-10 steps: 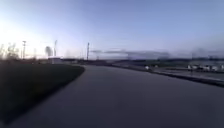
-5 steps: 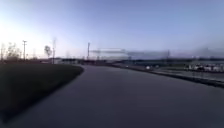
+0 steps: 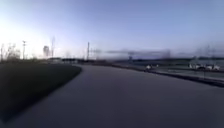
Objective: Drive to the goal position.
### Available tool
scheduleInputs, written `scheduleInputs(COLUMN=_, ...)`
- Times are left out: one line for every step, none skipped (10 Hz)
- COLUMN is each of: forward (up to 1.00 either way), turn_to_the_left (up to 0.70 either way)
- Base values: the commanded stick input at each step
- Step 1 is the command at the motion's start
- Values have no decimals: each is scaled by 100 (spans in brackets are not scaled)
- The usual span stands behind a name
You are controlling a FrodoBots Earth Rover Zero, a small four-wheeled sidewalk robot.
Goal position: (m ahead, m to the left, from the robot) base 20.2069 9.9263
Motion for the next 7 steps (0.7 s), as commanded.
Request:
scheduleInputs(forward=30, turn_to_the_left=1)
scheduleInputs(forward=30, turn_to_the_left=1)
scheduleInputs(forward=30, turn_to_the_left=1)
scheduleInputs(forward=30, turn_to_the_left=1)
scheduleInputs(forward=29, turn_to_the_left=1)
scheduleInputs(forward=29, turn_to_the_left=1)
scheduleInputs(forward=33, turn_to_the_left=1)
